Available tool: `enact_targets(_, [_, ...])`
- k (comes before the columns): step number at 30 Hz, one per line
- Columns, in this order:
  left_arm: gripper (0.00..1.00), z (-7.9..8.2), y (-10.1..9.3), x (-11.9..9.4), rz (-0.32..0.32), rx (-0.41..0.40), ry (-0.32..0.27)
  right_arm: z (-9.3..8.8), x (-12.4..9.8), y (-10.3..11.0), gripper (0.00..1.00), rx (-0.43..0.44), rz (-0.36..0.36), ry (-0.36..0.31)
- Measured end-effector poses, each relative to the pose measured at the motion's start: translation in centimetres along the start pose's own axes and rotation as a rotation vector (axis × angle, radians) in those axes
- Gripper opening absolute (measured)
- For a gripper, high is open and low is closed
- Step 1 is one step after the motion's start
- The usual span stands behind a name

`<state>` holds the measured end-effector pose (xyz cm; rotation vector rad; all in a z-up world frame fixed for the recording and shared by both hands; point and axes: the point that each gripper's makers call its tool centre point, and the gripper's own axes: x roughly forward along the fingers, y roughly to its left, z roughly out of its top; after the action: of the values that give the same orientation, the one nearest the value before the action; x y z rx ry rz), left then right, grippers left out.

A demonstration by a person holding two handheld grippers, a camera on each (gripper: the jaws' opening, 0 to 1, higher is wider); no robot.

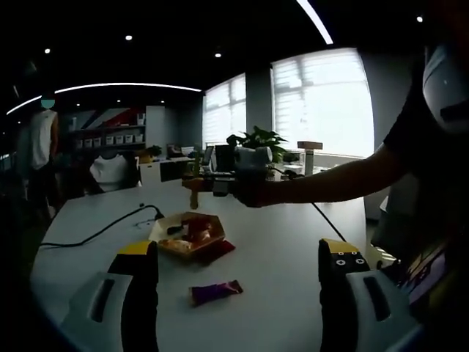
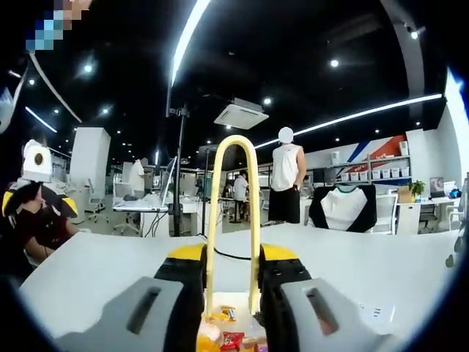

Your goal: Place the target food into the container with the food tongs after gripping and lifting it, then release it inside without dropping or visibly crushing the food.

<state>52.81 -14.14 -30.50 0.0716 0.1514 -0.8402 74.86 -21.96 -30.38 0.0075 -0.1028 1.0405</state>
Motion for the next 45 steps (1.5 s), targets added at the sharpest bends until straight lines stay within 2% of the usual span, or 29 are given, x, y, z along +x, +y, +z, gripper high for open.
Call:
enact_targets(5, [0.96, -0.2, -0.1, -0.1, -0.001, -0.007, 0.002, -0.2, -2.0, 1.3, 0.23, -0.006, 0.003, 0.005])
enact_targets(11, [0.96, -0.3, -0.4, 0.1, -0.013, -0.006, 0.003, -0.2, -2.6, 4.3, 0.24, -0.024, 0.056, -0.005])
enact_targets(16, [0.96, -0.1, -0.4, 0.0, -0.011, -0.002, -0.003, -1.5, -2.6, 7.2, 0.24, -0.029, 0.137, 0.016])
enact_targets(20, [0.96, -0.2, -0.3, -0.1, -0.009, -0.001, 0.003, -2.9, -2.8, 8.7, 0.24, -0.059, 0.159, 0.050])
enact_targets(29, [0.96, -0.3, -0.3, 0.0, -0.009, -0.004, 0.008, -5.1, -2.8, 10.1, 0.24, -0.101, 0.182, 0.097])
enact_targets(32, [0.96, -0.1, -0.2, 0.0, -0.007, -0.007, 0.003, -6.6, -2.6, 10.2, 0.24, -0.144, 0.189, 0.144])
enact_targets(38, [0.96, -0.2, 0.0, -0.1, -0.005, -0.004, 0.012, -7.5, -1.7, 10.2, 0.24, -0.145, 0.190, 0.160])
enact_targets(41, [0.96, -0.2, 0.2, -0.2, -0.002, -0.004, 0.012, -7.6, -1.3, 10.8, 0.24, -0.143, 0.195, 0.153])
enact_targets(45, [0.96, -0.2, 0.3, -0.2, 0.002, -0.009, 0.006, -8.2, -0.7, 11.6, 0.24, -0.174, 0.167, 0.164])
